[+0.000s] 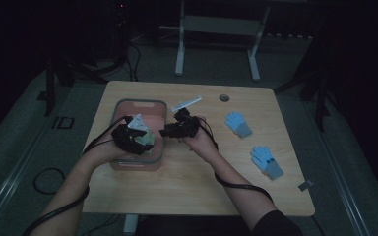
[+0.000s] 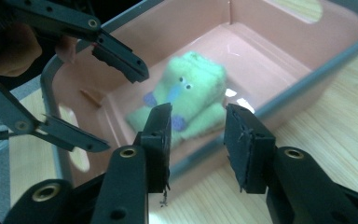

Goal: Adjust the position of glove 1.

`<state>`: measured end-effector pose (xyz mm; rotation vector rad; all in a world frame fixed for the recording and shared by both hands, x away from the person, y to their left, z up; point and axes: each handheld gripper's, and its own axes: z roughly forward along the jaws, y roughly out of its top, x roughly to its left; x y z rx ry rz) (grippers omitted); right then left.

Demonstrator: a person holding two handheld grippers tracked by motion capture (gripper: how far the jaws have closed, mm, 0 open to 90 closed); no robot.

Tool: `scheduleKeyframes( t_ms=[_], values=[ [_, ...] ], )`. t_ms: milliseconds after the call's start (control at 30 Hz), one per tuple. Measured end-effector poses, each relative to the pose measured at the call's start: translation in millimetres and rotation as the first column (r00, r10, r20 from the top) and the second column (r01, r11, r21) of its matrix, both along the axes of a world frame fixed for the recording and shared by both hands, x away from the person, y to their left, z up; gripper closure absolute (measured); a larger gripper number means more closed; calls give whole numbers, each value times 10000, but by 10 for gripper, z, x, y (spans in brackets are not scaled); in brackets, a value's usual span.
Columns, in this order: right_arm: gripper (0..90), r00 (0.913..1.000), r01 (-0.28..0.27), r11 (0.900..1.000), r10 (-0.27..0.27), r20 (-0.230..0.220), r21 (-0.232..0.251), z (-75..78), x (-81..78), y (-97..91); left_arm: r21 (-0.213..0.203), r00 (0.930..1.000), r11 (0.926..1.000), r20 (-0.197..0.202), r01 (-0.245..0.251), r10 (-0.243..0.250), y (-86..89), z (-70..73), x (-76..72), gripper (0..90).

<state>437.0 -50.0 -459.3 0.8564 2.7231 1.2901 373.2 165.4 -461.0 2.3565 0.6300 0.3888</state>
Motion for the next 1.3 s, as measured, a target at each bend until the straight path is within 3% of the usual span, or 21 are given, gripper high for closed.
scheduleKeyframes(
  t_ms=[100, 333, 633, 733, 800, 1000, 1233, 1300],
  values=[
    [598, 9998, -40, 9999, 42, 171, -95, 40, -38, -115, -286, 9999, 9995, 3, 150, -150, -91, 38, -23, 401],
    [592, 9989, 146, 9996, -136, 441, -227, 48, -98, -407, -158, 9987, 9986, -54, 501, -502, -307, 39, -39, 400],
    [589, 9970, 600, 9982, -599, 484, -8, 38, -122, -785, -253, 9967, 9974, -434, 670, -681, -561, -12, -7, 188],
    [585, 9963, 723, 9972, -730, 445, 171, 46, -127, -906, -259, 9968, 9968, -227, 758, -764, -646, -23, -23, 139],
    [583, 9960, 781, 9965, -793, 405, 292, 42, -143, -983, -256, 9937, 9939, -310, 1071, -1079, -701, -45, -45, 55],
    [578, 9952, 847, 9961, -859, 477, 266, 23, -193, -1170, -684, 9919, 9898, -131, 1251, -1263, -841, -55, -119, 50],
    [578, 9927, 1081, 9931, -1103, 483, 462, -10, -261, -1463, -606, 9817, 9798, 153, 1906, -1900, -1013, -114, -221, 50],
    [578, 9912, 1177, 9922, -1199, 554, 417, -19, -278, -1545, -711, 9791, 9770, 445, 2011, -1983, -1057, -152, -252, 50]
  ],
)
